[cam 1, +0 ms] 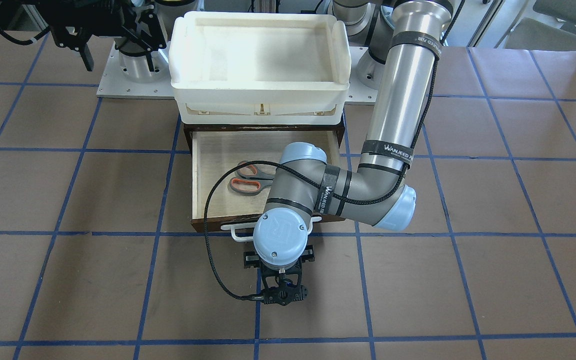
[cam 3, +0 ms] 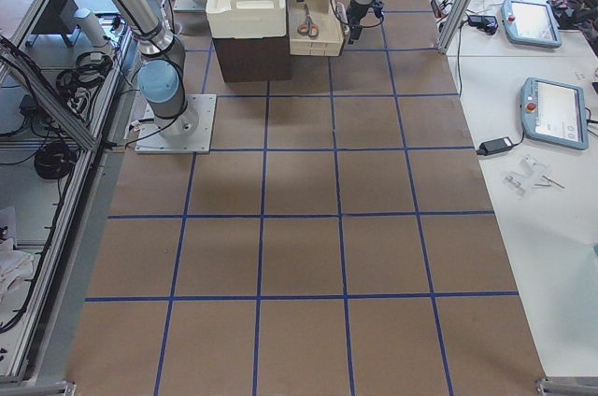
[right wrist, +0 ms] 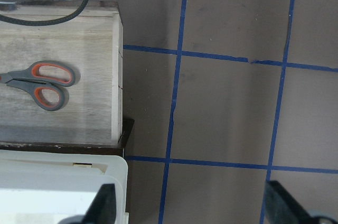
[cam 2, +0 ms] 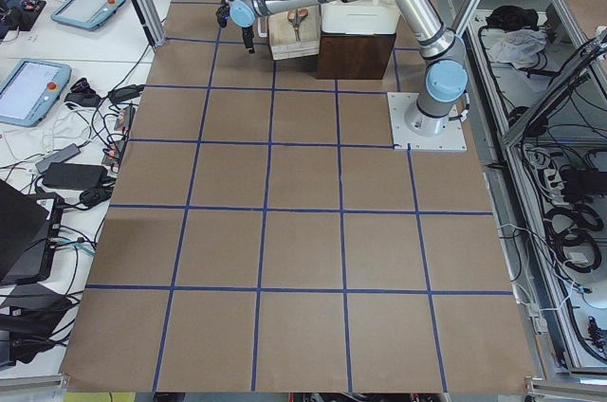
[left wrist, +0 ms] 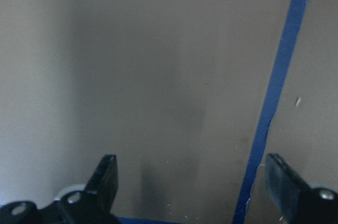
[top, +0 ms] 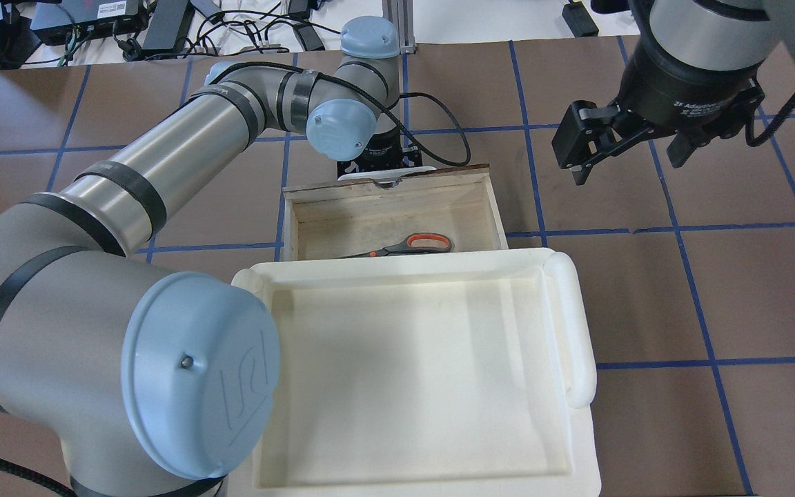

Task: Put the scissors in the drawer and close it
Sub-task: 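Raise the right gripper away while the left arm reaches over the drawer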

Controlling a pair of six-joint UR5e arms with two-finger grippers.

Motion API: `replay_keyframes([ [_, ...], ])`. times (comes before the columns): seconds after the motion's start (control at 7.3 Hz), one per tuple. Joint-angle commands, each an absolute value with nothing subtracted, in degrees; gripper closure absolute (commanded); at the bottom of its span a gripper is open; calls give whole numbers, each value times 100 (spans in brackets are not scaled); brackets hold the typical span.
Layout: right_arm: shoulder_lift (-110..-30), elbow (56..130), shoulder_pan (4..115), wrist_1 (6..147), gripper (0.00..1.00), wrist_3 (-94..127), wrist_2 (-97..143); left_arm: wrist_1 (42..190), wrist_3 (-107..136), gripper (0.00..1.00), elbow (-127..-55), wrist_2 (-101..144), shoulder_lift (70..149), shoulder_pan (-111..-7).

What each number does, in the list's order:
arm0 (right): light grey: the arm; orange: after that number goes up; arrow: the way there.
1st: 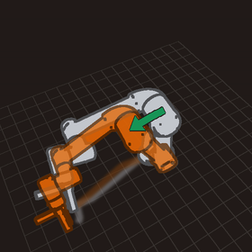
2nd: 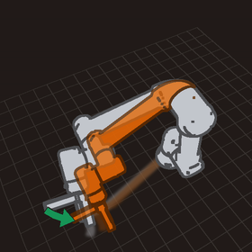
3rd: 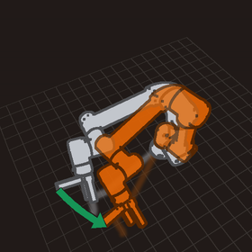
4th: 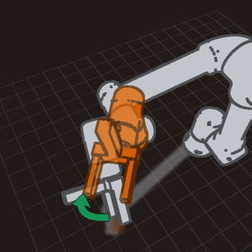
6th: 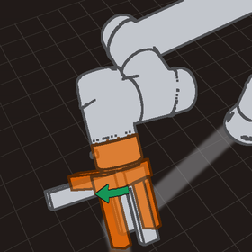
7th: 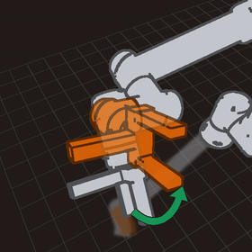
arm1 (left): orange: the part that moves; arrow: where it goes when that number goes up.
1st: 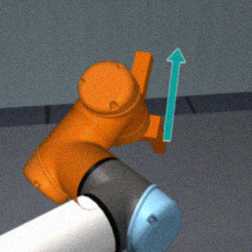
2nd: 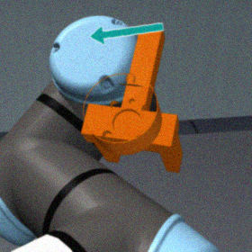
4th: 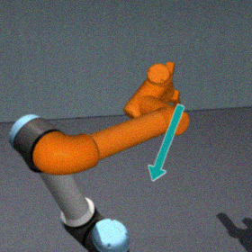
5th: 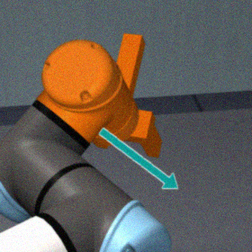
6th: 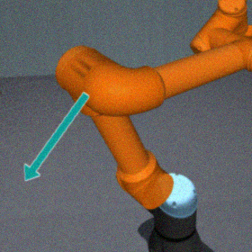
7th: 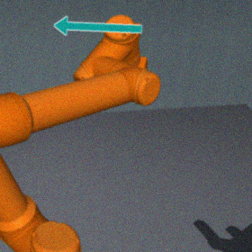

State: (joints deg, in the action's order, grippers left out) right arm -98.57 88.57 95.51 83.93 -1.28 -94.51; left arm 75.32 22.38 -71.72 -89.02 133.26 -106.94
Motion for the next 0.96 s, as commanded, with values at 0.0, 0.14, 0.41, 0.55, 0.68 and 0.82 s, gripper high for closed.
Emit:
replay_keyframes([
  [0.0,-9852,8868,9562,8403,0,-193,-9457,7883,2241,1,-7154,-8851,13281,-10784],
  [0.14,-9861,8859,9562,8446,0,-211,-9448,7901,2267,1,-7146,-8859,13263,-10775],
  [0.41,-9853,8859,9562,8446,0,-202,-9282,7962,2294,0,-7146,-8746,13097,-10775],
  [0.55,-9853,8859,9562,8446,0,-211,-9255,8146,2294,0,-7137,-8702,13009,-10775],
  [0.68,-9879,8859,9562,8446,0,-220,-9255,8243,2294,0,-7145,-8692,12903,-10810],
  [0.82,-9870,8859,9562,8446,0,-220,-9246,8314,2294,0,-7146,-8597,12807,-10819],
])
